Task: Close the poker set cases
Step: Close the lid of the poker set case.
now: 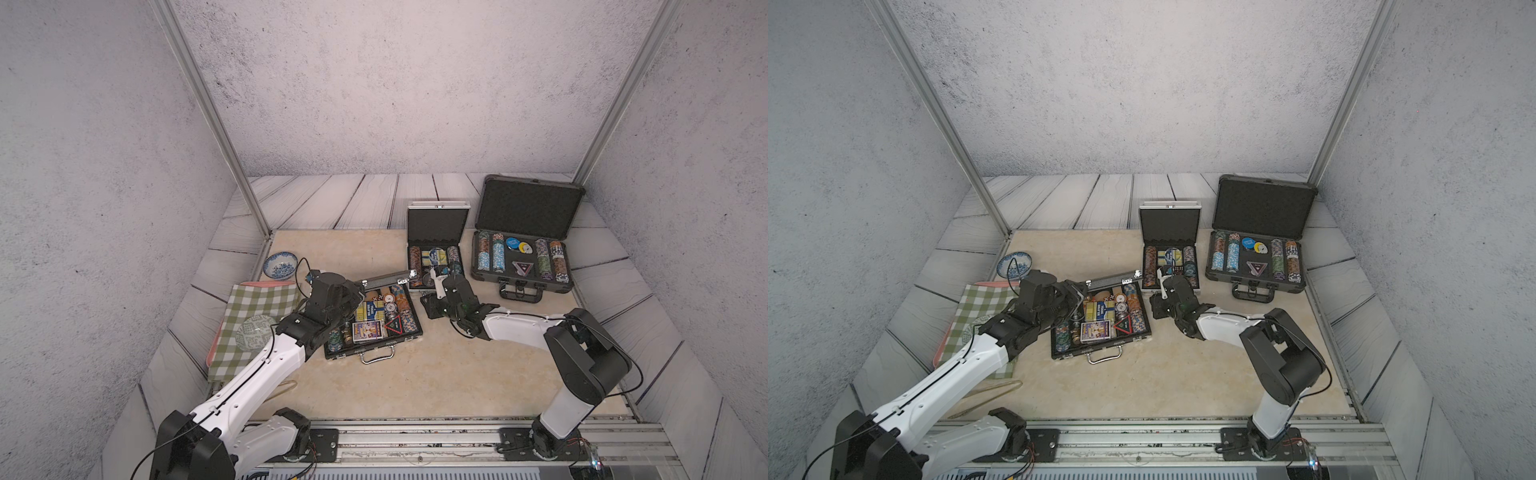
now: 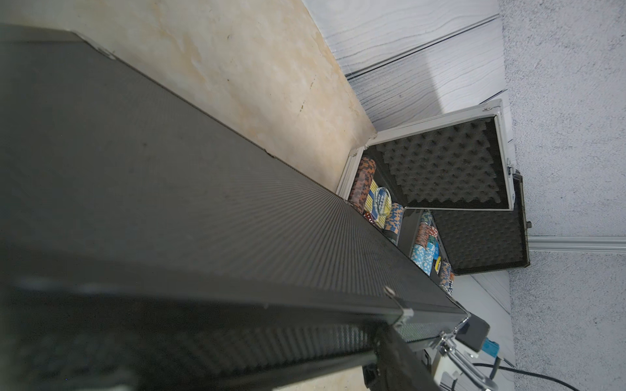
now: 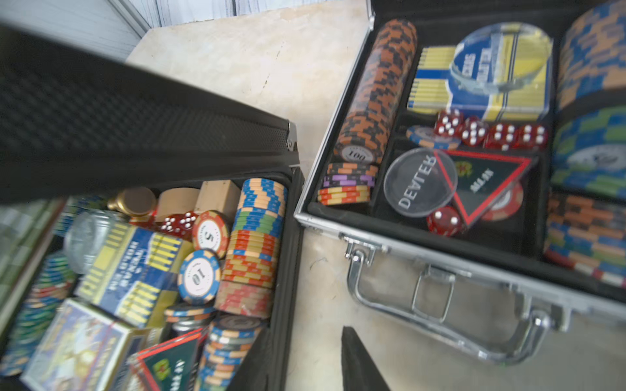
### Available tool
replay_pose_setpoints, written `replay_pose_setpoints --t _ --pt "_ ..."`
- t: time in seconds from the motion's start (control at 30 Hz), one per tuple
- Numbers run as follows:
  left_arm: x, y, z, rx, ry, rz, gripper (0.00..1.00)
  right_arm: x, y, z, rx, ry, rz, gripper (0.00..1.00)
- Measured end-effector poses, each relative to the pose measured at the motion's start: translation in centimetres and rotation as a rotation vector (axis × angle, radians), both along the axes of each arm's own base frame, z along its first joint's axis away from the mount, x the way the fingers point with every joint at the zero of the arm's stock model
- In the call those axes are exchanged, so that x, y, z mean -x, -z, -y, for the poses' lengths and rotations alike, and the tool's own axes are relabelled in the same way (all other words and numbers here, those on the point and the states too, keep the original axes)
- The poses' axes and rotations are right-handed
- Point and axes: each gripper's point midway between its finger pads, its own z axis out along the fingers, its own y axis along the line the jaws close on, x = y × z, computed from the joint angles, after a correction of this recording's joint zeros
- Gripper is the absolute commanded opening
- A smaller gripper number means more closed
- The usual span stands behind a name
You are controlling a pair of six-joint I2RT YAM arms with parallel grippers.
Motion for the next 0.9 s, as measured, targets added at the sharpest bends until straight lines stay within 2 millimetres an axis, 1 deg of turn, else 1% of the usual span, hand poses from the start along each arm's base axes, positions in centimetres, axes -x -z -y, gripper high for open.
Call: replay_pose_setpoints --t 0.13,0.27,0.4,0.53,0.77,0.9 --pt "0.9 0.6 0.2 0.007 0.003 -0.029 0.51 0.8 -0.8 -0.3 -0.070 0.029 -0.085 0.39" --pt "1.8 1.3 0.3 0.024 0.008 -0.060 0.51 1.5 -1.3 -1.2 -0.154 0.033 -0.158 0.39" --pt "2.8 2.1 0.6 0.030 0.016 -0.098 0.51 2.4 -1.2 -1.9 -0.239 0.038 -0.228 0.39" --pt "4.0 3.2 0.8 0.024 0.026 -0.149 0.51 3.3 -0.4 -2.1 -0.294 0.050 -0.291 0.39" --pt "6.1 5.1 0.6 -0.019 0.047 -0.258 0.51 3.6 -0.5 -2.4 -0.342 0.062 -0.334 0.38" --pt "7.0 5.3 0.4 -0.040 0.066 -0.297 0.50 3.7 -0.1 -2.1 -0.342 0.075 -0.351 0.38"
